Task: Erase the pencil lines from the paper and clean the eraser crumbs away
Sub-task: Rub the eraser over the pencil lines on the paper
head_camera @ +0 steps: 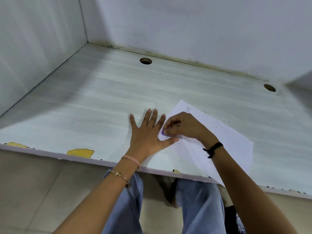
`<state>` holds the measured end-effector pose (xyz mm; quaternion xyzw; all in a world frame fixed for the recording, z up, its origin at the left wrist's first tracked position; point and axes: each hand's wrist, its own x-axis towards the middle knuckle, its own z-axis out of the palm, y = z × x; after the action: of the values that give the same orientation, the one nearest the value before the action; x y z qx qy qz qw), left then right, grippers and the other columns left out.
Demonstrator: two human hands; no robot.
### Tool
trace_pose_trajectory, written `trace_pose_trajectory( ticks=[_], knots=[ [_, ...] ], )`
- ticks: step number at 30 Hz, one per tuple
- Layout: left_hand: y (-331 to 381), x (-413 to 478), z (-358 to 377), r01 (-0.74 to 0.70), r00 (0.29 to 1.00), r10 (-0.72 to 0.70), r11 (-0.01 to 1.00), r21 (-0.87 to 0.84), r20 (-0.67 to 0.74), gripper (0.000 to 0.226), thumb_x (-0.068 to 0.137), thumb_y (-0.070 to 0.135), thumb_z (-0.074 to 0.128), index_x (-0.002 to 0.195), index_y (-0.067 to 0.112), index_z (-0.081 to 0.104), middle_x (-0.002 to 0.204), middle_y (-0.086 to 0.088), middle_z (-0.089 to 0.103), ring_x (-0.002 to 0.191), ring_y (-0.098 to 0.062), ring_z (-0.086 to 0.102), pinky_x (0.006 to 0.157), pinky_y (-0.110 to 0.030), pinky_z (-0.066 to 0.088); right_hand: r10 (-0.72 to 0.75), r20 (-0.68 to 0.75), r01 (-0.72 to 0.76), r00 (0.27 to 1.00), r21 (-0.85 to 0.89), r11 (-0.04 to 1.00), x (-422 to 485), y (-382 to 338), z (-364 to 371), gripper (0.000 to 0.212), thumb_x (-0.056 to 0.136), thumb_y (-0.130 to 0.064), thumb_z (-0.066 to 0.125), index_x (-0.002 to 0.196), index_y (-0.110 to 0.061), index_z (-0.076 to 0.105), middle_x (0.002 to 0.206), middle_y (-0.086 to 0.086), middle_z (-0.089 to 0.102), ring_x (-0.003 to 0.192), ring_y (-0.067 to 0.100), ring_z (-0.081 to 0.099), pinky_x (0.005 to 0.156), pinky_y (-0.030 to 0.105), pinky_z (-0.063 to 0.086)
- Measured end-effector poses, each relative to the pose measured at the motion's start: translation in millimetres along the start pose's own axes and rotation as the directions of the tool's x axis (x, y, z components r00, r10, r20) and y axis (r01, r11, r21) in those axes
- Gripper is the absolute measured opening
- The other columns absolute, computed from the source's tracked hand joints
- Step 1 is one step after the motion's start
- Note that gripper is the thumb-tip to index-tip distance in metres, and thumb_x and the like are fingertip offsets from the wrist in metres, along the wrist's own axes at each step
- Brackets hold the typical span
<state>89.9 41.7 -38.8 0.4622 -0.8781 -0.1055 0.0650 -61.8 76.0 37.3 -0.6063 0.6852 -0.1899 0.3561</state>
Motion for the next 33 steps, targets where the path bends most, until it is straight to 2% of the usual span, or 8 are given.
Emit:
trace_pose_trajectory(
  ticks=[3, 6, 11, 17, 22, 26, 30, 33],
  knots=[
    [1, -1, -1, 0.004, 1.0, -0.004, 1.0, -0.022, 0.005, 0.1, 0.075, 0.091, 0.018, 0.155, 0.037, -0.004, 0.163, 0.003, -0.015, 0.148, -0.014, -0.021, 0.109, -0.068, -0.016, 0.049, -0.215, -0.048, 0.975, 0.006, 0.999, 13, 14, -13, 0.007, 0.075, -0.02, 0.077, 0.08, -0.015, 0.077, 0.074, -0.002, 0.072, 0.07, 0.006, 0.063, 0.064, 0.012, 0.046],
    [1, -1, -1, 0.007, 1.0, -0.007, 1.0, -0.022, 0.006, 0.1, 0.075, 0.091, 0.018, 0.155, 0.037, -0.005, 0.163, 0.003, -0.015, 0.148, -0.014, -0.021, 0.109, -0.068, -0.015, 0.085, -0.402, -0.083, 0.912, 0.023, 0.996, 29, 16, -17, 0.008, 0.076, -0.013, 0.076, 0.081, -0.007, 0.076, 0.064, -0.004, 0.065, 0.059, 0.003, 0.056, 0.052, 0.005, 0.04],
    [0, 0, 0, 0.002, 1.0, -0.002, 1.0, -0.01, -0.006, 0.099, 0.074, 0.091, 0.014, 0.155, 0.037, -0.005, 0.163, 0.003, -0.015, 0.148, -0.014, -0.021, 0.109, -0.069, -0.014, 0.034, -0.063, -0.03, 0.997, 0.06, 0.998, 6, 4, 3, 0.005, 0.075, -0.014, 0.075, 0.079, -0.011, 0.075, 0.073, 0.006, 0.072, 0.061, 0.006, 0.061, 0.059, 0.014, 0.047],
    [0, 0, -1, 0.011, 1.0, -0.01, 1.0, -0.024, 0.014, 0.099, 0.076, 0.091, 0.019, 0.155, 0.037, -0.006, 0.163, 0.003, -0.016, 0.148, -0.014, -0.022, 0.11, -0.068, -0.014, 0.106, -0.404, -0.079, 0.909, 0.081, 0.994, 31, 17, -14, 0.009, 0.076, -0.011, 0.075, 0.08, -0.004, 0.075, 0.062, 0.0, 0.065, 0.053, 0.006, 0.055, 0.05, 0.007, 0.042],
    [1, 0, 0, 0.004, 1.0, -0.004, 1.0, -0.001, 0.004, 0.099, 0.074, 0.091, 0.014, 0.155, 0.037, -0.007, 0.163, 0.003, -0.015, 0.148, -0.014, -0.021, 0.109, -0.069, -0.013, 0.037, -0.091, -0.034, 0.995, 0.036, 0.999, 9, 6, 9, 0.005, 0.076, -0.015, 0.075, 0.079, -0.011, 0.075, 0.072, 0.005, 0.072, 0.059, 0.006, 0.059, 0.056, 0.013, 0.045],
    [1, -1, -2, 0.012, 1.0, -0.012, 1.0, -0.011, 0.021, 0.098, 0.076, 0.091, 0.018, 0.155, 0.037, -0.006, 0.163, 0.003, -0.016, 0.148, -0.014, -0.022, 0.11, -0.068, -0.013, 0.075, -0.393, -0.032, 0.916, 0.115, 0.993, 25, 22, -6, 0.009, 0.077, -0.014, 0.076, 0.081, -0.006, 0.075, 0.075, 0.011, 0.071, 0.059, 0.01, 0.059, 0.058, 0.015, 0.047],
    [1, -1, -2, 0.013, 1.0, -0.013, 1.0, -0.013, 0.012, 0.098, 0.077, 0.091, 0.017, 0.155, 0.037, -0.005, 0.163, 0.004, -0.016, 0.148, -0.013, -0.022, 0.11, -0.068, -0.013, 0.101, -0.386, -0.064, 0.917, 0.107, 0.992, 31, 25, -15, 0.009, 0.078, -0.011, 0.075, 0.081, -0.003, 0.073, 0.065, 0.003, 0.065, 0.055, 0.008, 0.055, 0.052, 0.009, 0.044],
    [1, -3, -2, 0.005, 1.0, -0.005, 1.0, 0.003, -0.006, 0.094, 0.08, 0.087, 0.017, 0.156, 0.034, -0.002, 0.164, 0.004, -0.012, 0.148, -0.013, -0.02, 0.11, -0.068, -0.013, 0.131, -0.431, -0.033, 0.893, 0.228, 0.973, 17, 38, -16, 0.007, 0.079, -0.013, 0.073, 0.082, -0.006, 0.072, 0.068, 0.0, 0.067, 0.057, 0.009, 0.055, 0.057, 0.014, 0.045]
  ],
)
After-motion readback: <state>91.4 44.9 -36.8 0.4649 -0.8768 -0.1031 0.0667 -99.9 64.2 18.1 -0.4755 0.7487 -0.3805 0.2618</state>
